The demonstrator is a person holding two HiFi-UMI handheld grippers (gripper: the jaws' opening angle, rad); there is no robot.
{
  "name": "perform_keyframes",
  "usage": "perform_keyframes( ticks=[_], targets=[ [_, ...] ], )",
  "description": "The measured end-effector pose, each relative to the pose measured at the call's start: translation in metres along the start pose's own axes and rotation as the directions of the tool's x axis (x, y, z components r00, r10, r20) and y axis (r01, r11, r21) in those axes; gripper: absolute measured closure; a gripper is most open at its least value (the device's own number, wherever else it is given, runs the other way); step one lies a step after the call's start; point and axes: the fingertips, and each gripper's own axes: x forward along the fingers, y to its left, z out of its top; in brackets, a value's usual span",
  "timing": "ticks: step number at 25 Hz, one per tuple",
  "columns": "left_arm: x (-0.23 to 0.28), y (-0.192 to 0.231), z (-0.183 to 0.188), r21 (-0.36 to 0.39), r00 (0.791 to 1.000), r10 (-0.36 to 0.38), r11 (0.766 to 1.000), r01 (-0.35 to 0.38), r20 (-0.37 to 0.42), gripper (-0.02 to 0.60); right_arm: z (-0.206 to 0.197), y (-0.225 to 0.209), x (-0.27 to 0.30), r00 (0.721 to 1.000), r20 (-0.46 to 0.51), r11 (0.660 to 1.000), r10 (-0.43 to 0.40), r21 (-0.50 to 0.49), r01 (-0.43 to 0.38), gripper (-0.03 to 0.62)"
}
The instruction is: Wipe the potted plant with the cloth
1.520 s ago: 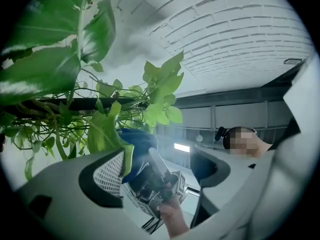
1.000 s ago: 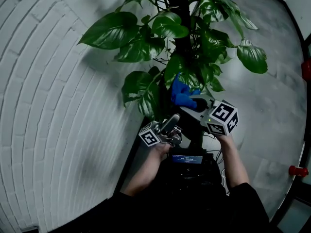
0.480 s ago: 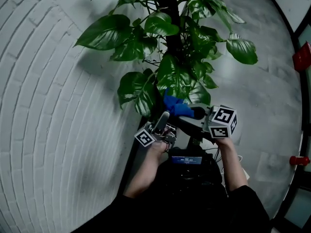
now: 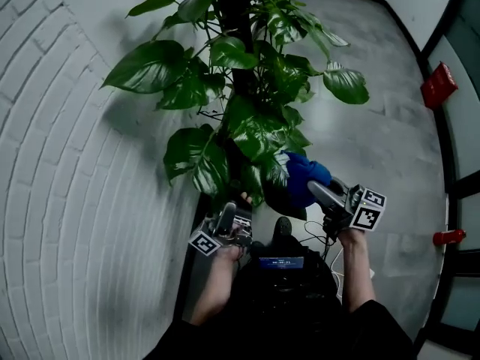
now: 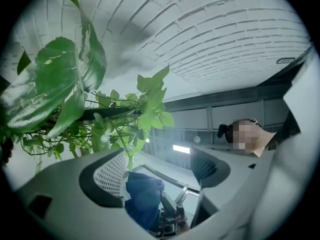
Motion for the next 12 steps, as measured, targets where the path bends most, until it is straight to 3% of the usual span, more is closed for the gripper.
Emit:
perform_keyframes(
  ticks=[7,12],
  targets=[
    [0.028,-0.036,-0.004,0.0,0.992,-0.13,0.992,0.13,-0.01,0.184,0.019,-0.001,-0.03,0.994,0.095,0.998,-0.059,0.012,0.058,0.479],
    [0.04,-0.042,0.002,0.007,0.987,-0.159,0.987,0.159,-0.002,0.187,0.035,0.009,-0.02,0.993,0.118,1.0,-0.011,-0.02,0.014,0.479]
  ],
)
